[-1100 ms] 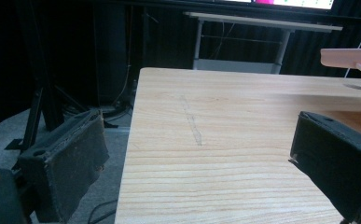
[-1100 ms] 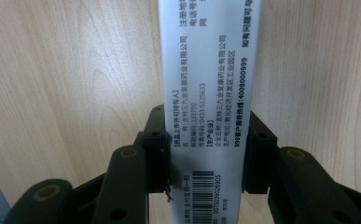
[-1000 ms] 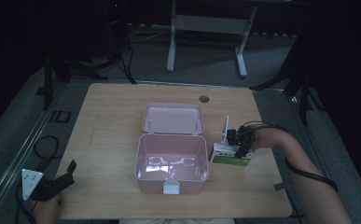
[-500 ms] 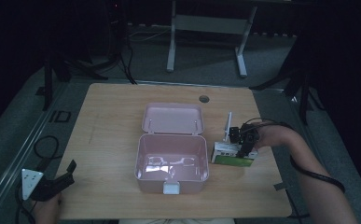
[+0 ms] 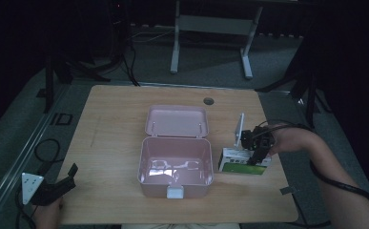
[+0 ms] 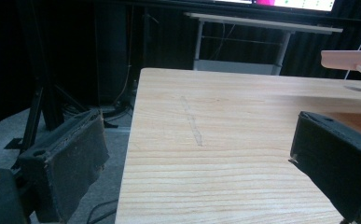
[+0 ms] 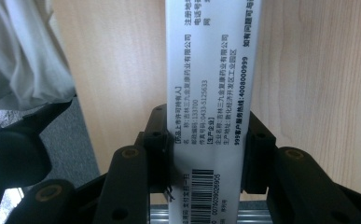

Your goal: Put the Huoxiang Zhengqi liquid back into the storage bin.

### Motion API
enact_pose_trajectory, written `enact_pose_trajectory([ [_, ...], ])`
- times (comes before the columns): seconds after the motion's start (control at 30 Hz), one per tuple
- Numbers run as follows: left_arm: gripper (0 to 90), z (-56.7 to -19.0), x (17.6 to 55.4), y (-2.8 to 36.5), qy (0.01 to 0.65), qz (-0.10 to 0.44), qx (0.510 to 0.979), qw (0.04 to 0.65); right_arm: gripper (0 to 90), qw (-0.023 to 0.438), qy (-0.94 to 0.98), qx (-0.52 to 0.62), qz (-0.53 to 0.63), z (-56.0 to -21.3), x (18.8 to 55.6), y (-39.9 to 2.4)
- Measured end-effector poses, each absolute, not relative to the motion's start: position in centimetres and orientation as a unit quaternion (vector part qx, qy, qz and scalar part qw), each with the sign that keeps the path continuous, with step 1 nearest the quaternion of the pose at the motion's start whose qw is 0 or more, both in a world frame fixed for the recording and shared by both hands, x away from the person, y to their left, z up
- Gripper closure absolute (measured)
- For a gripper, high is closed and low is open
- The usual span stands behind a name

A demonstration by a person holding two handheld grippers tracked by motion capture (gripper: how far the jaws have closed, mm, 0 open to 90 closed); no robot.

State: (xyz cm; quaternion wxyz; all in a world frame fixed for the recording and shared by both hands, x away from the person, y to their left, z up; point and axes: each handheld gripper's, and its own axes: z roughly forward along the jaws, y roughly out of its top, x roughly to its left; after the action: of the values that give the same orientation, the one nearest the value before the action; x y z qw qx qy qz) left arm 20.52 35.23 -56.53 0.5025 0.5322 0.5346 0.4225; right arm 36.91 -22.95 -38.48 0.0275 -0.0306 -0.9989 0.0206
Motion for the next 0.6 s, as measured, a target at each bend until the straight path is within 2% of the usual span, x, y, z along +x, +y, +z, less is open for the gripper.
enact_pose_trajectory([
  [0.6, 4.0, -56.5, 20.5, 35.3, 0.535, 0.419, 0.532, 0.504, 62.0, 0.003, -0.999, -0.031, 0.025, -32.3, 34.2, -22.9],
])
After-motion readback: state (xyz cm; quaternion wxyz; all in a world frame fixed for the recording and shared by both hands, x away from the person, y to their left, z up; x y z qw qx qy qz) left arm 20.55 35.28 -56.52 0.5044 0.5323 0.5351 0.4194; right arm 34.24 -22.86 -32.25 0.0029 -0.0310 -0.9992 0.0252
